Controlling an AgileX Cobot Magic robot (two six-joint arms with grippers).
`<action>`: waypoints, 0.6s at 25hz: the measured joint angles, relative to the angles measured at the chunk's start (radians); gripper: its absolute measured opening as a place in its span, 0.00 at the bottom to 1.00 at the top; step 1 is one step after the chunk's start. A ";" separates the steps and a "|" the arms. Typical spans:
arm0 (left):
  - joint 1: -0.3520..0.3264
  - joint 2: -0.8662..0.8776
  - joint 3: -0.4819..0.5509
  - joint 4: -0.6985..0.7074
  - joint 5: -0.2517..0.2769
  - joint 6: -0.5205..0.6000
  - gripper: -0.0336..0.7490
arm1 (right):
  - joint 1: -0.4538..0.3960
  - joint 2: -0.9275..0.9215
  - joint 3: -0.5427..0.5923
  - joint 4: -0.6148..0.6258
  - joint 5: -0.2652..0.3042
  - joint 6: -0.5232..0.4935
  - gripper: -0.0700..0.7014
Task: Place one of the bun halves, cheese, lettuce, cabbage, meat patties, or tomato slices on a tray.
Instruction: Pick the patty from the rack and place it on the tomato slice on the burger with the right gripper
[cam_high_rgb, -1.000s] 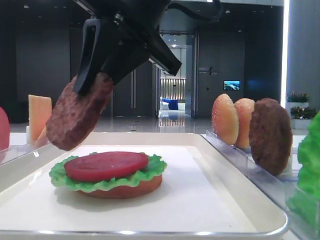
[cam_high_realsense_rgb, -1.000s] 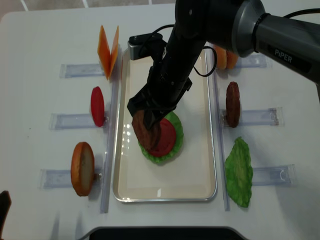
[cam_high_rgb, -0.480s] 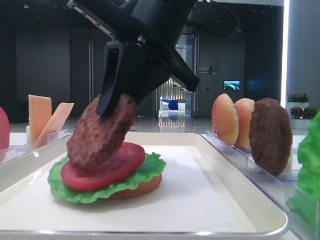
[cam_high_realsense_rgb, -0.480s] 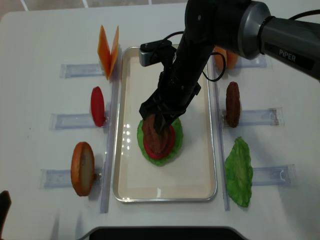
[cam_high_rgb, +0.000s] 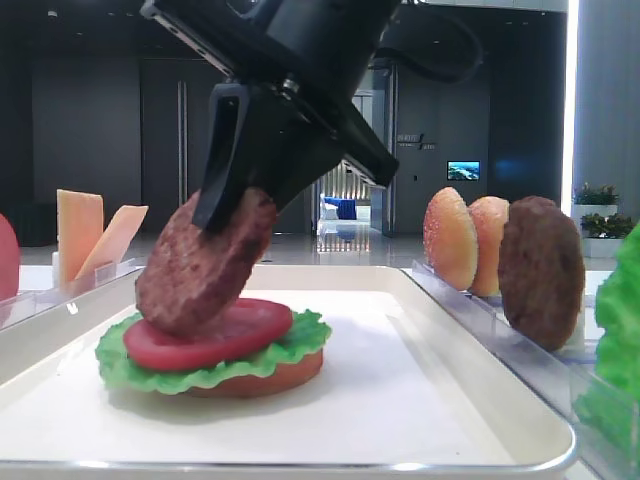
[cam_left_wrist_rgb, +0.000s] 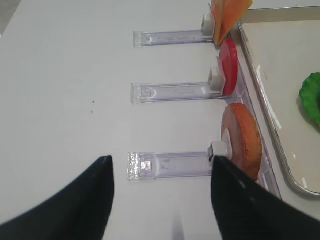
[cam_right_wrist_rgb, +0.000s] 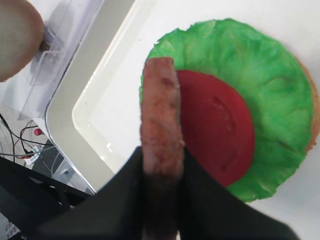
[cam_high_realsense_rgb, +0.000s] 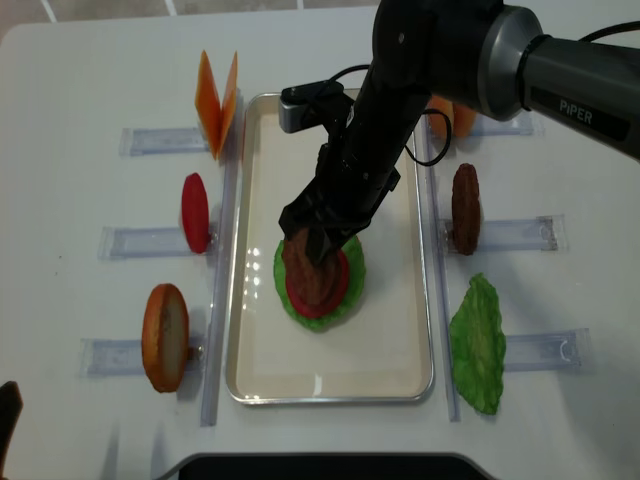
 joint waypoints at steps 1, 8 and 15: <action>0.000 0.000 0.000 0.000 0.000 0.000 0.64 | -0.005 0.000 0.001 0.000 0.000 -0.003 0.28; 0.000 0.000 0.000 0.000 0.000 0.000 0.64 | -0.042 0.000 0.002 -0.001 0.005 -0.026 0.58; 0.000 0.000 0.000 0.000 0.000 0.000 0.64 | -0.073 -0.020 -0.072 -0.054 0.068 -0.015 0.89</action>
